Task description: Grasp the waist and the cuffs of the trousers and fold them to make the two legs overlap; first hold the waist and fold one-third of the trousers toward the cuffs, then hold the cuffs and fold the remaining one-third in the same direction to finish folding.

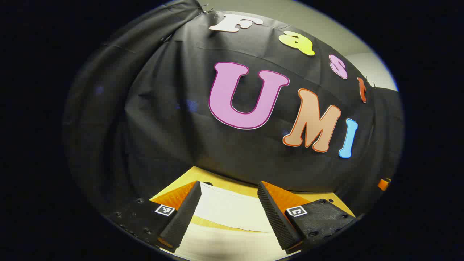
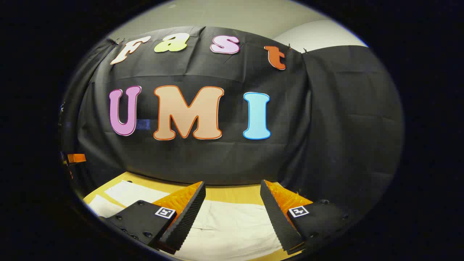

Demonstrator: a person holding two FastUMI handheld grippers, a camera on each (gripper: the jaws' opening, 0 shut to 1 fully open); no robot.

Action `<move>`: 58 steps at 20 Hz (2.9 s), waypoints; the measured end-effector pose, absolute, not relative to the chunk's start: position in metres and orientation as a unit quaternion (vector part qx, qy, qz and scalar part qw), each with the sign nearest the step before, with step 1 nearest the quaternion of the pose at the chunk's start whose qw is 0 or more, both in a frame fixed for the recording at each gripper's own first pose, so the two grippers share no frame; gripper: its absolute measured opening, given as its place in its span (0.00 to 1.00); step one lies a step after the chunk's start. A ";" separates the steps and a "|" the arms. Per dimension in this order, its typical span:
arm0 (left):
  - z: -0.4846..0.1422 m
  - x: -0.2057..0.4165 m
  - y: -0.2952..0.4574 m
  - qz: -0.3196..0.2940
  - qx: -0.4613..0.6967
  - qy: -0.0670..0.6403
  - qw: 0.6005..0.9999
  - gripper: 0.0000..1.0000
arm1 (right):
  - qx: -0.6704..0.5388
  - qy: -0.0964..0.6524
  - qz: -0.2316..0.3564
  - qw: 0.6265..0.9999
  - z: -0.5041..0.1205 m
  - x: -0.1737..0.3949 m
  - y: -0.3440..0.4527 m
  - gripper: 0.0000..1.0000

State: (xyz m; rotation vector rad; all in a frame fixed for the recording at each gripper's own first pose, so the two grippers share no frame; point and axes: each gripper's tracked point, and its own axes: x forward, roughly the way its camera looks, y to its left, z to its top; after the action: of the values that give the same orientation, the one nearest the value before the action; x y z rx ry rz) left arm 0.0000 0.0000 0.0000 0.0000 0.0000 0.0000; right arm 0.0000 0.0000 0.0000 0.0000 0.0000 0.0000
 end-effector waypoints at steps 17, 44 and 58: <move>-0.004 -0.011 -0.017 -0.019 0.026 0.013 0.999 0.95 | 0.000 0.006 0.010 1.000 0.003 -0.014 -0.002 0.97; -0.205 -0.098 0.018 -0.309 0.338 0.375 0.806 0.94 | -0.019 0.057 0.035 0.998 -0.045 -0.027 0.013 0.97; -0.287 -0.155 0.114 -0.396 0.495 0.508 0.584 0.88 | -0.052 0.106 0.033 0.992 -0.081 -0.052 0.007 0.98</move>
State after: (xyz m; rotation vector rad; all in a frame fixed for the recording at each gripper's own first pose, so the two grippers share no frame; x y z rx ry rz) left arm -0.1553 0.1141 -0.2869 1.1541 1.1854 -0.9230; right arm -0.0519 0.0067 -0.0805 -0.1049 0.2134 0.0665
